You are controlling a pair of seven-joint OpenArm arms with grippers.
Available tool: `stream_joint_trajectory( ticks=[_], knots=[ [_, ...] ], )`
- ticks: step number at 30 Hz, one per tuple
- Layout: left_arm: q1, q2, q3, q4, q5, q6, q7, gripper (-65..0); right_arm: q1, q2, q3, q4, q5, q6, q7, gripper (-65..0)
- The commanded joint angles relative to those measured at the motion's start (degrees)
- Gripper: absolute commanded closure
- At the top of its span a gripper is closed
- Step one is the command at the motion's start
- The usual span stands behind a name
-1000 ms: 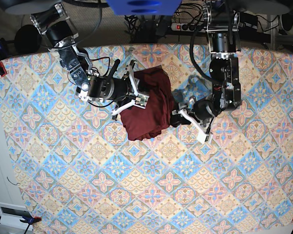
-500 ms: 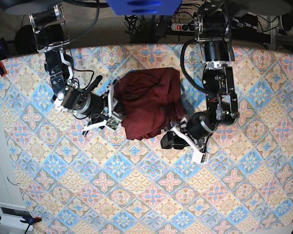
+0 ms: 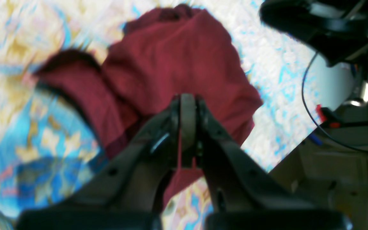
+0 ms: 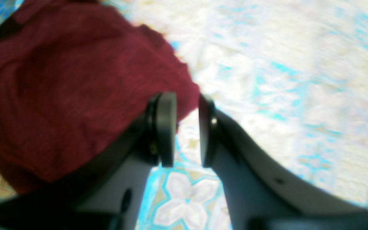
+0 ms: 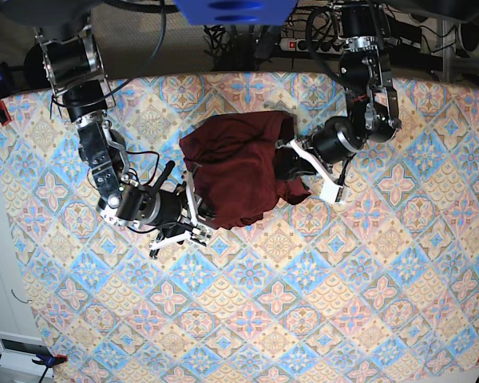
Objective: Layout the t-shirt on the table in an organized manner, then fold the t-shirt properly
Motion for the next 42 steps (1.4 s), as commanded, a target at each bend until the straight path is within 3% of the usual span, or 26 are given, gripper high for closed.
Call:
stream_joint_trajectory(
  ticks=[1,4,7,14,18,25,33,42],
  knots=[
    [-0.3,0.1,1.8,0.9,-1.5,-0.4,-0.6,0.0,3.8,-0.4,-0.9,-0.6,0.8,-0.3,1.6,-10.8],
    [1.3,0.0,4.6,1.0,-1.0,-0.4,-0.6,0.0,7.9,-3.7,-4.8,-6.4,0.7,-0.3,3.4,-4.6],
    [1.8,0.1,5.9,0.8,-0.8,-0.4,-0.8,0.0,11.2,-4.7,-8.2,-12.5,0.7,-0.3,5.6,-1.0],
    [1.6,0.4,6.3,-0.5,4.1,-0.4,-0.9,0.0,14.8,-5.0,-15.5,-21.3,0.5,-0.3,9.3,-1.1],
    [0.6,0.4,6.9,-2.0,4.2,-0.4,-1.0,0.0,15.3,-5.0,-19.9,-28.2,0.4,-0.3,14.4,-1.1],
    [-0.1,0.3,6.9,-2.0,4.2,-0.4,-1.0,0.0,18.4,-4.7,-20.4,-39.8,0.3,-0.3,21.9,-1.1],
    [-2.1,0.3,7.0,-4.3,4.2,-0.4,-1.0,0.0,20.1,1.2,-20.1,-45.2,0.3,-0.3,27.2,-0.8],
    [-3.8,-0.1,6.9,-6.5,5.8,-0.4,-1.0,0.0,19.6,6.6,-13.4,-43.0,0.3,-0.3,27.0,-0.7]
  ],
)
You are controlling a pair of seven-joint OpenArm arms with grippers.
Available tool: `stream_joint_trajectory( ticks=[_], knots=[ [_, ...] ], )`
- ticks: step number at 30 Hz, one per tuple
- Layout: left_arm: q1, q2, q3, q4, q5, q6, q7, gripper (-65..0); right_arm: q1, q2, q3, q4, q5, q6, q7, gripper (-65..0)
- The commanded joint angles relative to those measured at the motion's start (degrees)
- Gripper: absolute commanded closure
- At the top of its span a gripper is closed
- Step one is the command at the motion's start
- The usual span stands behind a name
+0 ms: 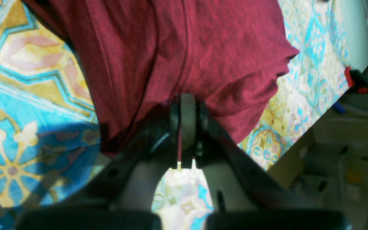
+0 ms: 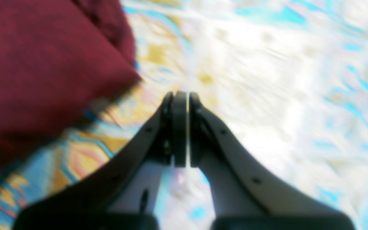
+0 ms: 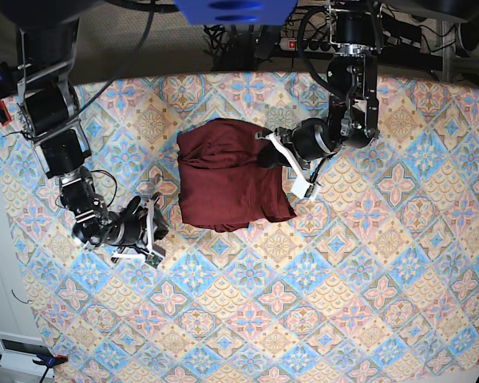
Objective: Layout the t-shirt on the table in an organized manner, then fold the t-shirt properly
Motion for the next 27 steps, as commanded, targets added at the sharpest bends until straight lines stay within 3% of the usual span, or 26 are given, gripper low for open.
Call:
stream_joint_trajectory(
  ticks=[1,6,15,23,27],
  knots=[
    [-1.2,0.0,0.0,1.0,0.6,-0.1,-0.8,0.0,2.0,1.2,1.0,2.3,0.7,-0.1,1.1,-0.7],
    [-1.3,0.5,0.1,1.0,4.9,-0.1,-4.6,0.0,-1.0,4.1,3.7,15.1,1.1,-0.1,-1.2,-0.7],
    [2.8,1.2,0.0,7.7,-1.2,-0.1,-3.0,0.0,-8.2,3.8,6.8,37.6,1.1,-0.1,-12.6,-0.9],
    [6.1,1.2,4.2,8.2,-2.0,-0.2,-2.9,0.0,-8.9,-4.1,6.6,37.0,1.1,-0.1,-16.9,-1.1],
    [6.7,1.2,7.8,7.8,2.3,-0.2,-3.0,0.0,-8.7,-8.6,3.2,33.1,1.0,-0.1,-16.7,-1.1]
  ],
)
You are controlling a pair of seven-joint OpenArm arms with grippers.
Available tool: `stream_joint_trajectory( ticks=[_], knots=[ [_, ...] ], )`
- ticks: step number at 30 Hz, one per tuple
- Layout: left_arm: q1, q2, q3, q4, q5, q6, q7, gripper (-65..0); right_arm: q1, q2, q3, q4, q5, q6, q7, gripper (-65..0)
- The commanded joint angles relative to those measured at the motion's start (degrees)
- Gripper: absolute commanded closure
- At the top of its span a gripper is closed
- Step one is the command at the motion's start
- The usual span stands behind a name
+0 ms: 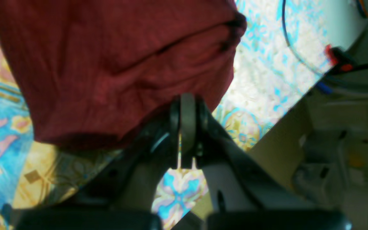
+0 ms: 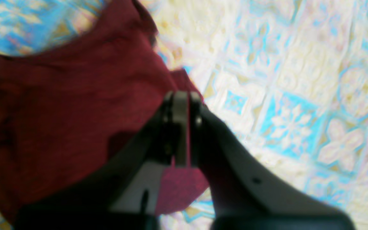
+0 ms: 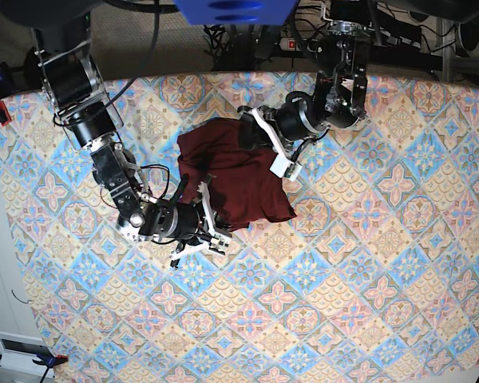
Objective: Layout the t-shirt on the table in an organized manner, then fold the t-shirt properly
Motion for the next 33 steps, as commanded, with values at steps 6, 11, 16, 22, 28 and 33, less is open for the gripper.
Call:
stream_joint_trajectory(
  ticks=[6,11,16,22,28,33],
  knots=[
    [-3.6,0.4,5.7,-7.0,4.5,-0.1,-1.0,0.0,3.6,-3.1,-4.9,-11.4,0.7,0.4,3.1,-1.1],
    [-7.6,0.4,6.3,-11.9,5.0,0.0,-1.0,0.0,6.3,-3.1,-7.6,-20.4,0.7,0.4,8.3,-0.7],
    [-11.4,-0.1,6.3,-16.5,5.2,0.1,-3.6,0.0,8.4,-0.5,-7.3,-23.1,0.7,0.4,8.7,-0.7],
    [-15.7,0.0,6.4,-22.1,5.2,0.1,-5.6,0.0,8.5,5.0,-6.1,-23.0,0.7,0.4,8.7,-0.7],
    [-19.2,0.1,6.3,-22.9,5.3,0.1,-8.3,0.0,8.1,9.2,2.0,-21.0,0.7,0.4,8.3,-0.7],
    [-24.0,0.5,6.2,-30.7,5.1,0.2,-10.8,0.0,4.9,13.6,4.9,-12.6,1.0,0.4,8.1,-0.7]
  ],
)
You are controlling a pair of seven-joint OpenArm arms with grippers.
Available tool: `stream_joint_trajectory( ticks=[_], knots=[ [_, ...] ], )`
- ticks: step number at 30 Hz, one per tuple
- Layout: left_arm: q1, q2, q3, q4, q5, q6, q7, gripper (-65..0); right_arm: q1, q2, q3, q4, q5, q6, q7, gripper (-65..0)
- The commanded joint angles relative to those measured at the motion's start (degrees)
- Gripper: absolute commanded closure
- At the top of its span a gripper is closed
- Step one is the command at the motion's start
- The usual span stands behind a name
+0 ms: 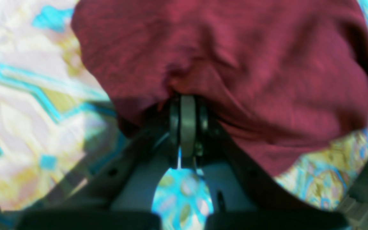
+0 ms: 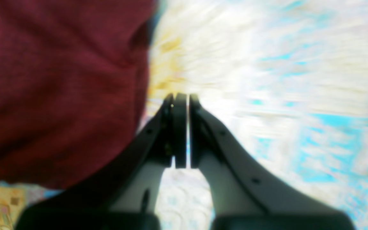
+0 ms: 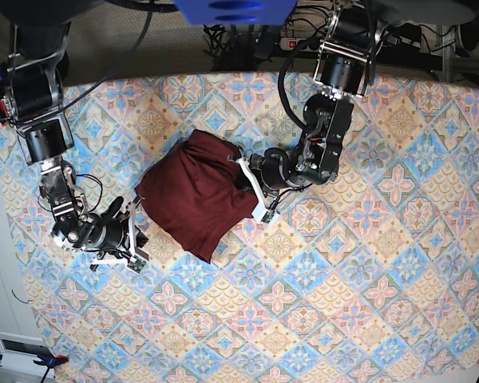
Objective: Layout the t-shirt on the table in an organized manner, then fold the t-shirt properly
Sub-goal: 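Grasp the bundle edges with both grippers and square the shirt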
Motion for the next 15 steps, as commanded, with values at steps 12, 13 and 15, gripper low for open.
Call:
stream_joint_trajectory(
  ticks=[12,13,15],
  knots=[
    [-2.2,1.6,0.2,-3.0,-0.7,3.1,-4.8,0.0,-3.9,0.6,6.5,-2.3,0.5,0.3,1.3,-0.7],
    [-2.3,1.6,0.2,-3.0,-0.7,3.1,-4.9,0.0,-3.9,-0.3,6.5,-3.2,0.5,0.3,1.4,-0.7],
    [-2.5,1.7,0.2,-3.0,-0.7,3.1,-4.9,0.0,-3.9,-2.4,6.5,-4.4,0.5,0.3,1.4,-0.7]
  ],
)
